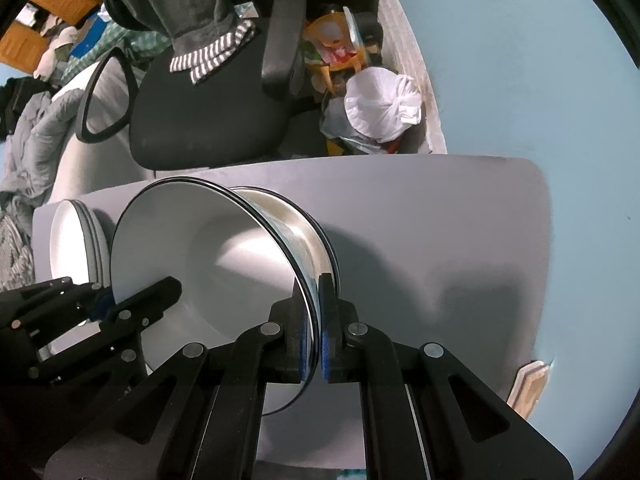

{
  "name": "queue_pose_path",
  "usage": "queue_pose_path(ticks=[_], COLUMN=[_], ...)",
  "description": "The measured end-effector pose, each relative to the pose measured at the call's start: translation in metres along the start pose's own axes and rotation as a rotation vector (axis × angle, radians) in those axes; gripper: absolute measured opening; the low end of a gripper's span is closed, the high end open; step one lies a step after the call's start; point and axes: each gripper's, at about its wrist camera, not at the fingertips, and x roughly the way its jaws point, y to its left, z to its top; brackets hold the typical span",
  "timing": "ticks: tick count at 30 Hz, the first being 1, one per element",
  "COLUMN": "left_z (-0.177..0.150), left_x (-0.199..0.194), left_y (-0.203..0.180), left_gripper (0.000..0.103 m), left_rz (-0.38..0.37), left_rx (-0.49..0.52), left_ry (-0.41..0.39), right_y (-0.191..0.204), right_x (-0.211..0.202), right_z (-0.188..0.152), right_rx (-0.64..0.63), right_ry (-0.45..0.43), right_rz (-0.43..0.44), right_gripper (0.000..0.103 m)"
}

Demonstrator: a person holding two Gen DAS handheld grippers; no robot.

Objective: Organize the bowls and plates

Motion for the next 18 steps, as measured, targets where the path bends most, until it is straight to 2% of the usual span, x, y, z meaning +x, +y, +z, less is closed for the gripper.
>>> queue_pose_path(ticks=[10,15,18], left_z=[0.0035,0.0067,0.008], left_x=[0.0073,0.009,0.0083], left_y=[-0.001,-0.0038,-0.0041], left_gripper=[0.009,0.009,0.012], left_rz=[0.023,0.048,0.058], left_rx=[0.006,0.024,0.036], left_ry=[0.016,0.015,0.016], right_y=[-0.0015,-0.0021,-0.002], right_x=[0.0075,0.0103,0.0112], right_z=[0.0017,0.0042,0.0052], right_rx=[-0.007,-0.01,-0.018], right_ry=[0.03,0.059,0.074], right_rz=[0.016,0.035,0.038], right_gripper=[0.006,0.01,0.01])
